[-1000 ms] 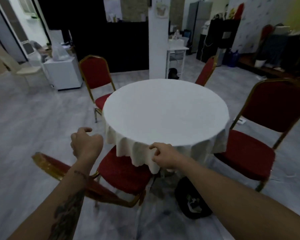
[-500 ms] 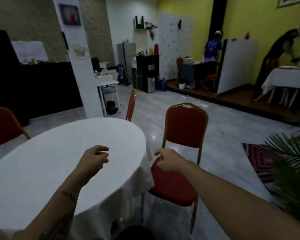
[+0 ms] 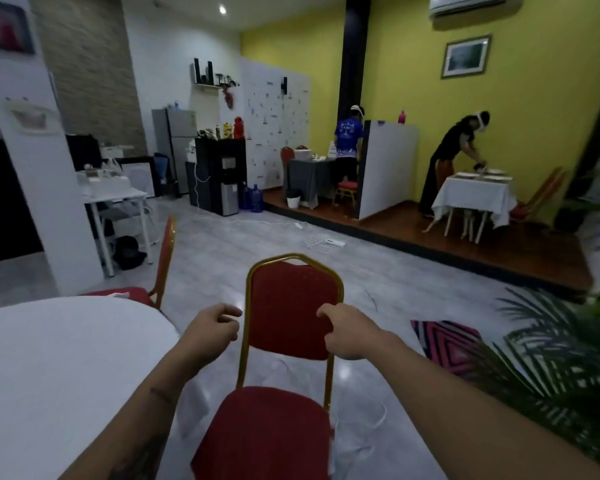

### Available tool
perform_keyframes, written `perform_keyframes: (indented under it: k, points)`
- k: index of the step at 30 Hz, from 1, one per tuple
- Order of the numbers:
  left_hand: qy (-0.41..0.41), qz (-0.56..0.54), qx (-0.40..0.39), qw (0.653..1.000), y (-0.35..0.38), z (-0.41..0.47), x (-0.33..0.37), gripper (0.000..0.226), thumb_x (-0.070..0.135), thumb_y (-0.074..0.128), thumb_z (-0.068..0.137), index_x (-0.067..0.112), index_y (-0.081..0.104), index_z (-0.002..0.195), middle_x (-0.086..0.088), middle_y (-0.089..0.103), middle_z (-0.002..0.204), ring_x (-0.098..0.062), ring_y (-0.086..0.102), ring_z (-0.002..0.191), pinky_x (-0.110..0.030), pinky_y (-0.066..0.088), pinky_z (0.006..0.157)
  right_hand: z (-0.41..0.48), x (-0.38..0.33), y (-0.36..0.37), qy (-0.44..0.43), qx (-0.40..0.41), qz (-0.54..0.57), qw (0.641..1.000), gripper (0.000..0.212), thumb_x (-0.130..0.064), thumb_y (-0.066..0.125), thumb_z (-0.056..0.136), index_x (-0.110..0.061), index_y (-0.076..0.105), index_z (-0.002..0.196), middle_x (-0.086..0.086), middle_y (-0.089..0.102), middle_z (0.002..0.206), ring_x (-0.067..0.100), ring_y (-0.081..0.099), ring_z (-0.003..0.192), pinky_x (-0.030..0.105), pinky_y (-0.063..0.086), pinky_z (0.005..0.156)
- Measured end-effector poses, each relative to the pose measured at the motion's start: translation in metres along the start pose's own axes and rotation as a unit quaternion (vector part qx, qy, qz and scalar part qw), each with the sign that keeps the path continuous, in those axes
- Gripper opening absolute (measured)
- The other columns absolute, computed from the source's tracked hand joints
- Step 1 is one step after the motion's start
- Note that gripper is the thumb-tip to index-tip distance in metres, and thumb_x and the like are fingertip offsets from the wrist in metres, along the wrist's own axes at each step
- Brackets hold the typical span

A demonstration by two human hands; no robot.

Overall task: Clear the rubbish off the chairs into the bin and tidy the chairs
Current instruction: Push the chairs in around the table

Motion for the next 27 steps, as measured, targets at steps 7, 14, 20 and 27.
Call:
perform_keyframes:
  k: [7,14,20,27]
  points:
    - [-0.034,0.009,-0.034,0.999,0.052,0.151,0.000,0.023,0.010,0.053,0.085,0.021,0.064,0.102,-0.010,0.068,0.095,-0.025,0.068,0.085,-0.031,0.050,0.062,0.124,0.052,-0.020,0.021,-0.013,-0.036,0.999,0.065,-0.018,0.055,0.085,-0.026,0.040,0.147,0.003,0.046,0.143,0.026,0.048,0.128,0.041,0.049,0.102]
    - [-0.059,0.056,-0.060,0.995,0.102,0.250,-0.004,0.023,0.010,0.052,0.083,0.019,0.064,0.101,-0.011,0.066,0.093,-0.028,0.067,0.085,-0.037,0.055,0.074,0.214,0.082,-0.046,0.018,-0.028,-0.070,0.997,0.065,-0.017,0.058,0.084,-0.023,0.042,0.147,0.007,0.046,0.143,0.030,0.049,0.126,0.042,0.050,0.100]
    - [-0.107,0.099,-0.056,0.988,0.154,0.313,-0.029,0.014,0.023,0.058,0.080,0.025,0.063,0.094,-0.004,0.066,0.098,-0.021,0.064,0.089,-0.034,0.055,0.076,0.315,0.104,-0.044,-0.035,-0.051,-0.141,0.988,0.061,-0.021,0.058,0.083,-0.025,0.044,0.143,0.009,0.048,0.132,0.032,0.049,0.118,0.045,0.052,0.092]
    - [-0.177,0.090,-0.022,0.980,0.247,0.399,-0.050,0.055,0.044,0.066,0.079,0.017,0.056,0.125,-0.002,0.063,0.116,-0.018,0.062,0.100,-0.031,0.050,0.084,0.450,0.134,-0.010,-0.156,-0.116,-0.172,0.966,0.066,-0.019,0.057,0.086,-0.033,0.035,0.146,0.014,0.043,0.132,0.038,0.048,0.117,0.045,0.049,0.088]
Point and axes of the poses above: each hand's wrist, its own z-axis towards the middle knuckle, its own y-axis out of the palm, x = y × z, the point moved 8 cm from there along z, towards the middle knuckle
